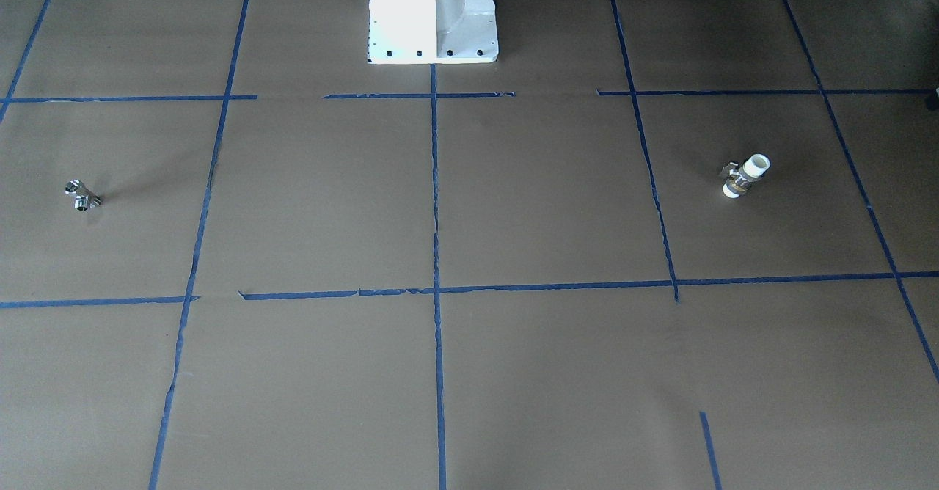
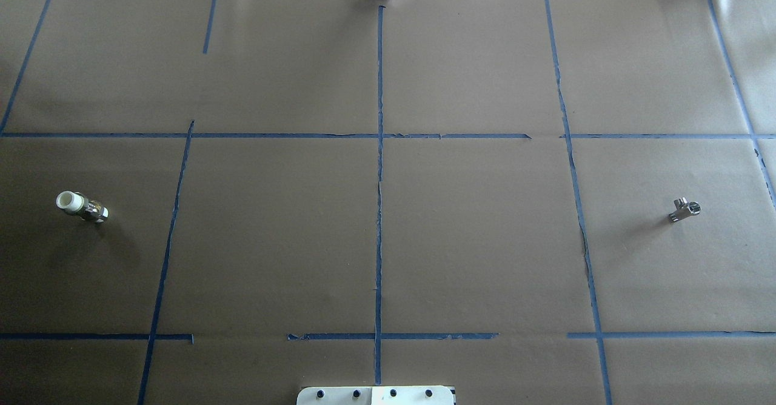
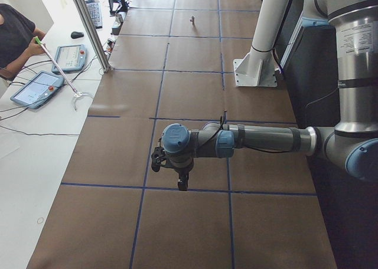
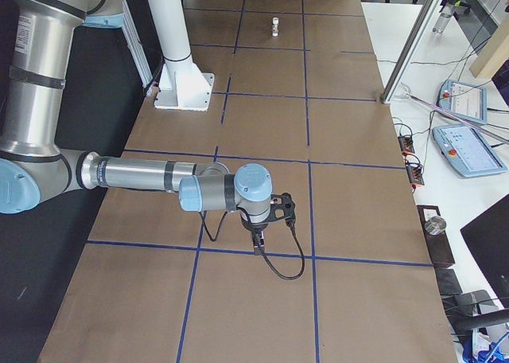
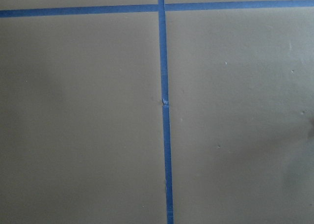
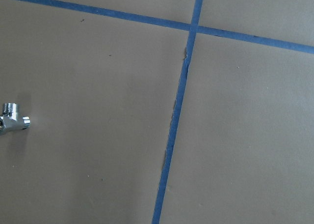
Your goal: Assemble PPR valve and pipe with both arms
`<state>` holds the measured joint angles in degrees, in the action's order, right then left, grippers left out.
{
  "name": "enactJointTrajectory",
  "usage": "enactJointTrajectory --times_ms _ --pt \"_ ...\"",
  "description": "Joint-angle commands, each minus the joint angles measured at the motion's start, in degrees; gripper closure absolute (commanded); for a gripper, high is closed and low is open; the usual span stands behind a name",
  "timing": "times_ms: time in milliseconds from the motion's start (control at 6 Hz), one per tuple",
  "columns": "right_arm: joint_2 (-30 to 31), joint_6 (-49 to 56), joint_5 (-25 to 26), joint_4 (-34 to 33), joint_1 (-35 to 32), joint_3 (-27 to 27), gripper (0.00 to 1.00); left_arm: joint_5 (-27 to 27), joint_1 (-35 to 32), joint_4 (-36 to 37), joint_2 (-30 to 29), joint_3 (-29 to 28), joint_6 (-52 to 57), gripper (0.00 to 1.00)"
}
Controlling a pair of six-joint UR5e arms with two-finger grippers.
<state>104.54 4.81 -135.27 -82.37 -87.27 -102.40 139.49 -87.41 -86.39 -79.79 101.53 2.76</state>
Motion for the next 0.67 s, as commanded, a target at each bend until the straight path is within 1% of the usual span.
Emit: enactJointTrajectory --times_ms 0,167,333,500 --pt "1.53 0.19 -1.13 4.28 0.00 0.18 0.00 0.52 -0.04 -0.18 0.42 0.77 0.22 0.00" --pt "1.72 -0.41 -1.48 6.58 0.08 1.58 0.00 0.52 0.13 -0.70 0.60 0.95 0.22 0.00" --pt "1.72 0.10 -2.18 6.60 0.08 1.77 0.00 0.60 1.87 -3.93 0.51 1.47 -0.56 0.00" --pt "1.89 0.11 -2.45 6.60 0.08 1.77 0.00 0.61 6.15 -6.83 0.43 1.91 -3.35 0.00"
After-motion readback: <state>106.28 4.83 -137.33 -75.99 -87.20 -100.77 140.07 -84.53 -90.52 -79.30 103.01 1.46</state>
